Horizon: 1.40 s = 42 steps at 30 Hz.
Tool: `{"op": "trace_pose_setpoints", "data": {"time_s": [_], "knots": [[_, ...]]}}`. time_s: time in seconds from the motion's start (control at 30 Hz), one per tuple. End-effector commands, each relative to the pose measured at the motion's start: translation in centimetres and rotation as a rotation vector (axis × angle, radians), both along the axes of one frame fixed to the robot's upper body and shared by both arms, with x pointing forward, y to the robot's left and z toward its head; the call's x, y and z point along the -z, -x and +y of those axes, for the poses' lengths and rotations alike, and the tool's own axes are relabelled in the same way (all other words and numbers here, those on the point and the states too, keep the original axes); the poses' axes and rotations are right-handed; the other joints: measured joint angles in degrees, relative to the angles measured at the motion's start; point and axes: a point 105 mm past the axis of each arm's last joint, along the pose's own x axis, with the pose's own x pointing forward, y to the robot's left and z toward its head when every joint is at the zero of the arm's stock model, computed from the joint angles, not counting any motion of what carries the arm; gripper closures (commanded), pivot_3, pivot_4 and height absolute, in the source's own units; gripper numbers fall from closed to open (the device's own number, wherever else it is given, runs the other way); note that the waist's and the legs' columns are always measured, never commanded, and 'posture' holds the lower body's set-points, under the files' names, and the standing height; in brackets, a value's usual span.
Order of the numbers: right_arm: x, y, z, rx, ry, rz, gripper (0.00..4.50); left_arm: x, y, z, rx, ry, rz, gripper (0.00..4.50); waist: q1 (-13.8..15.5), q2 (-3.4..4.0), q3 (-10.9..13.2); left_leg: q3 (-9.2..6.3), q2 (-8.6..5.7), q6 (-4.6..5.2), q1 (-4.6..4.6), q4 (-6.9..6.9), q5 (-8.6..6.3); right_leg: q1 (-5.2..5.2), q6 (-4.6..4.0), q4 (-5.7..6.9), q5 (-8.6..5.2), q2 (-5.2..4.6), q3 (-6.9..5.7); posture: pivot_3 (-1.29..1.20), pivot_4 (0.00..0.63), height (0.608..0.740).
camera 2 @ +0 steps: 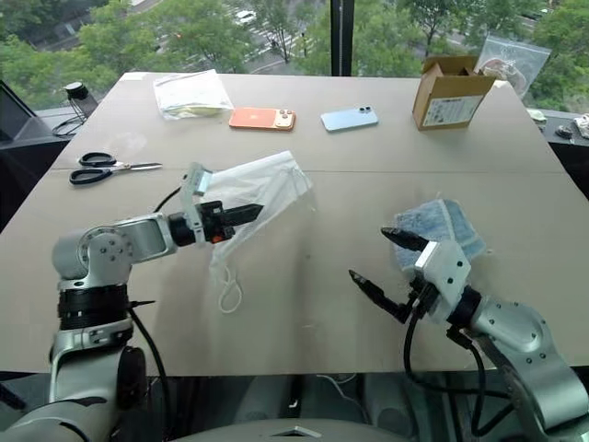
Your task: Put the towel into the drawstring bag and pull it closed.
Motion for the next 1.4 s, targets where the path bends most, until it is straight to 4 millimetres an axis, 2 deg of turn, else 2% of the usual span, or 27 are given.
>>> {"op": "trace_pose_setpoints", "data": {"time_s": [0.03,0.1,0.13,0.17,0.2,0.3,0.43,0.57,0.73,0.87,0.9,0.97,1.03,1.2,1.27,1.33,1.4], "knots": [[-2.3,-2.3,-2.8,0.229,0.035,-0.116,0.0,-0.7,0.1,-1.8,0.006,-0.004,-0.019,4.42,-0.1,0.0,0.0,0.01,-0.01,0.0,0.0,0.02,0.0,0.0,0.0,0.01,0.0,0.0,0.01,0.0,0.15,0.74],[-2.5,-3.7,-4.7,0.409,0.123,-0.128,0.0,0.0,0.1,-3.0,0.009,-0.019,-0.009,4.42,-0.3,0.0,0.0,0.02,-0.02,0.0,0.03,0.03,0.0,0.0,0.0,0.08,0.0,0.0,0.03,0.0,0.15,0.74],[-1.8,-4.3,-5.8,0.473,0.208,-0.071,0.0,0.4,0.2,-3.5,0.011,-0.044,-0.017,4.42,-0.3,0.0,0.0,0.03,-0.02,0.0,0.05,0.03,0.0,-0.01,-0.01,0.13,0.0,0.01,0.05,0.0,0.15,0.74],[-0.7,-4.4,-6.0,0.442,0.229,0.056,0.0,0.6,0.2,-4.0,0.011,-0.062,-0.028,4.42,-0.3,0.02,0.0,0.03,-0.02,0.0,0.06,0.03,0.0,-0.02,-0.02,0.17,0.0,0.01,0.06,0.0,0.15,0.74],[-0.9,-5.1,-6.8,0.484,0.227,0.074,0.0,0.8,0.1,-4.6,0.01,-0.063,-0.034,4.42,-0.2,0.03,0.0,0.05,-0.02,-0.01,0.06,0.03,0.0,-0.03,-0.03,0.21,0.0,0.02,0.09,0.0,0.15,0.74],[-0.6,-6.1,-7.2,0.457,0.194,0.16,0.0,1.2,-0.1,-5.6,-0.004,-0.073,-0.043,4.42,-0.2,0.02,0.0,0.02,-0.06,0.0,0.05,0.02,0.0,-0.04,-0.05,0.2,0.0,0.0,0.09,0.0,0.15,0.74],[2.5,-8.8,-11.0,0.621,0.241,0.304,0.0,3.6,-0.5,-7.1,-0.011,-0.291,-0.117,4.42,-0.2,0.04,0.0,0.08,-0.12,0.0,0.05,0.01,0.0,-0.04,-0.04,0.18,0.0,-0.02,0.15,0.0,0.15,0.74],[4.6,-8.5,-10.6,0.55,0.241,0.476,0.0,4.7,-0.3,-8.2,0.026,-0.376,-0.173,4.42,-0.1,0.09,0.0,0.08,-0.2,0.01,0.01,-0.01,0.0,-0.05,-0.03,0.14,0.0,-0.07,0.18,0.0,0.15,0.74],[8.0,-8.5,-10.6,0.553,0.205,0.704,0.0,5.3,-0.3,-9.6,0.023,-0.266,-0.103,4.42,-0.2,0.08,-0.1,0.04,-0.2,0.02,0.03,-0.01,0.0,-0.02,-0.02,0.12,0.0,-0.07,0.13,0.0,0.15,0.74],[9.7,-8.9,-10.1,0.535,0.224,0.77,0.0,5.3,-0.2,-9.9,0.023,-0.22,-0.082,4.42,-0.5,-0.12,-0.2,0.05,-0.19,0.02,0.34,-0.01,-0.01,0.3,-0.01,0.07,-0.01,-0.06,0.13,0.0,0.15,0.74],[9.9,-8.9,-9.6,0.509,0.235,0.765,0.52,5.3,-0.3,-10.0,0.028,-0.218,-0.085,4.5,-0.6,-0.21,-0.3,0.05,-0.18,0.02,0.53,-0.04,-0.01,0.5,0.0,0.04,-0.02,-0.05,0.13,0.0,0.15,0.74],[9.6,-8.9,-8.5,0.443,0.237,0.74,1.29,5.1,-0.3,-10.1,0.037,-0.217,-0.096,4.5,-0.7,-0.27,-0.3,0.06,-0.1,0.02,0.99,-0.19,-0.01,0.93,0.01,-0.15,-0.29,0.0,0.12,0.0,0.15,0.74],[9.4,-8.5,-7.8,0.396,0.273,0.702,2.29,4.9,-0.3,-10.1,0.043,-0.22,-0.108,4.5,-0.7,-0.32,-0.4,0.04,0.01,0.02,1.05,-0.19,-0.01,1.01,0.01,-0.25,-0.29,0.09,0.08,0.0,0.15,0.74],[8.7,-7.7,-6.1,0.333,0.262,0.606,4.3,4.8,-0.3,-10.0,0.04,-0.215,-0.109,4.5,-0.7,-0.32,-0.4,0.03,0.03,0.02,1.02,-0.25,-0.02,1.02,0.03,-0.36,-0.28,0.1,0.08,0.0,0.15,0.74],[6.8,-7.8,-4.6,0.268,0.19,0.505,4.37,4.7,-0.2,-10.0,0.041,-0.214,-0.108,4.5,-0.6,-0.33,-0.4,0.03,0.03,0.01,1.02,-0.38,-0.02,1.01,0.23,-0.45,-0.17,0.1,0.09,0.0,0.15,0.74],[3.3,-7.4,-2.0,0.14,0.065,0.339,4.37,4.7,-0.3,-10.0,0.04,-0.213,-0.107,4.5,-0.8,-0.33,-0.4,0.05,0.03,0.01,1.02,-0.56,-0.02,0.95,0.23,-0.49,-0.16,0.1,0.12,0.0,0.15,0.74],[0.7,-6.9,-0.1,0.062,-0.014,0.227,4.37,4.7,-0.3,-10.0,0.045,-0.225,-0.112,4.5,-1.0,-0.22,-0.3,0.09,0.03,0.01,1.01,-0.82,-0.01,0.79,0.22,-0.48,-0.17,0.12,0.18,0.0,0.15,0.74]]}}
